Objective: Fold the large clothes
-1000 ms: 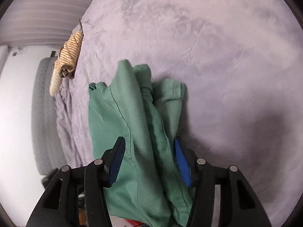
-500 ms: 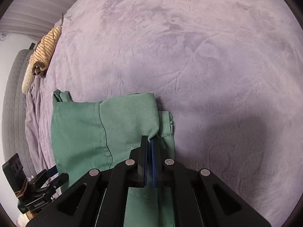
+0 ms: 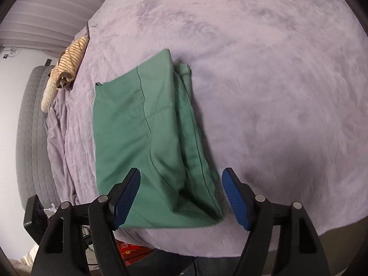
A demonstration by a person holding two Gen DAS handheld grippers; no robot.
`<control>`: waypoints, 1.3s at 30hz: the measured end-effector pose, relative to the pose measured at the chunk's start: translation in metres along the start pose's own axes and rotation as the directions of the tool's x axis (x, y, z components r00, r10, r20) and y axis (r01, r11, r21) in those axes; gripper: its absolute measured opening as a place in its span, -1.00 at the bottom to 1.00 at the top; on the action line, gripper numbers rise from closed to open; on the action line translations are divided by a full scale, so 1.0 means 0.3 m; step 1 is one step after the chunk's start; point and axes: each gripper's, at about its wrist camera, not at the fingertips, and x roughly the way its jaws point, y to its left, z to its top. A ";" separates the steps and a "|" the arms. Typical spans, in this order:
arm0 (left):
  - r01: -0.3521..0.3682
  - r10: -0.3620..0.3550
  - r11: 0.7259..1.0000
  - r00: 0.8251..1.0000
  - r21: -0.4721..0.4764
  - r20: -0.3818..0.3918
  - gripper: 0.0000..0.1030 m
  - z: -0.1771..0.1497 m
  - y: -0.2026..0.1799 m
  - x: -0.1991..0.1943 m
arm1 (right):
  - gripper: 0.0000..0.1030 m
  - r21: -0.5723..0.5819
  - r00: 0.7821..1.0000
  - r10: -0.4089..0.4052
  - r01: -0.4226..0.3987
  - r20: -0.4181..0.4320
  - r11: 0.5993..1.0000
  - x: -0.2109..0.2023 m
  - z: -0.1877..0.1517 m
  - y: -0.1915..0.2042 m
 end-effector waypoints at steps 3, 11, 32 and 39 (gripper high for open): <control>-0.041 0.039 0.998 0.999 0.044 0.026 0.36 0.012 -0.063 0.049 | 0.50 -0.021 0.999 -0.037 0.037 -0.016 0.999 0.016 -0.081 0.003; -0.206 0.206 0.977 0.979 0.062 0.009 0.36 -0.049 -0.009 0.141 | 0.17 -0.093 0.993 -0.109 0.104 -0.048 0.990 0.089 -0.115 0.047; 0.053 -0.039 0.973 0.997 -0.224 0.066 0.36 -0.005 0.132 -0.009 | -0.93 0.222 0.997 -0.005 0.022 -0.076 0.975 0.176 -0.163 -0.166; -0.041 0.036 0.975 0.999 -0.216 -0.027 0.37 -0.045 0.116 0.178 | -0.93 0.196 0.990 0.007 0.021 -0.140 0.980 0.193 -0.137 -0.182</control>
